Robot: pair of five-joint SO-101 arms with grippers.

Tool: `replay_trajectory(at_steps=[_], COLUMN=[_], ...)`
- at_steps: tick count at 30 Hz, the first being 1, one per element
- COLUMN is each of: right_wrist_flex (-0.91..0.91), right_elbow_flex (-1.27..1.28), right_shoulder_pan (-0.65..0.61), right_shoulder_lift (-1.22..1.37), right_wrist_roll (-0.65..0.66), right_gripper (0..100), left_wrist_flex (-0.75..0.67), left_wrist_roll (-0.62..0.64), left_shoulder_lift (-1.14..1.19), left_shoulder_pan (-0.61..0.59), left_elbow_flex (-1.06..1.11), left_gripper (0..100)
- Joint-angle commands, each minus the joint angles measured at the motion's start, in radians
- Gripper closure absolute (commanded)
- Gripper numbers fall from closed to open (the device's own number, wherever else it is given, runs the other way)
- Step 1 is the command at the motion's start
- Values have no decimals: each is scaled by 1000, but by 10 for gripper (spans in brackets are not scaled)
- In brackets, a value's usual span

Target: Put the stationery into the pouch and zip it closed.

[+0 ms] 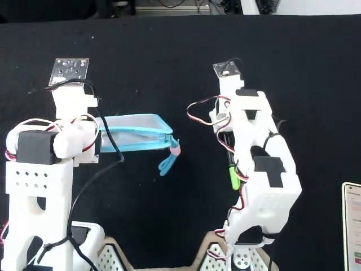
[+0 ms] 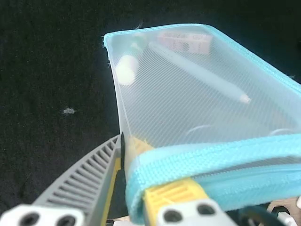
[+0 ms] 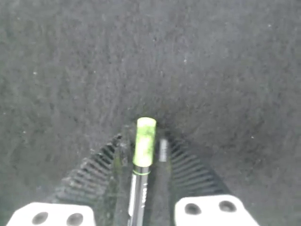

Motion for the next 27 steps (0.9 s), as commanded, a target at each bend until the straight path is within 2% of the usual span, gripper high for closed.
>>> replay_trajectory(at_steps=[1, 7, 16, 22, 27], right_wrist_flex=[-3, 112, 359, 353, 236], right_elbow_flex=[8, -22, -18, -35, -27], right_shoulder_pan=[-8, 28, -46, -235, -473], right_shoulder_lift=[-71, -203, -743, -1113, -1362], right_wrist_roll=[101, 97, 95, 78, -71], right_gripper=[984, 988, 988, 987, 985], left_wrist_flex=[5, -2, -2, 3, 3], left_wrist_roll=[-3, -3, -3, -3, -3], left_shoulder_lift=[-2, -2, -2, -2, -2], left_shoulder_pan=[-25, -79, -77, -77, -77], left_elbow_flex=[-2, -2, -2, -2, -2], left_gripper=[970, 970, 970, 970, 970])
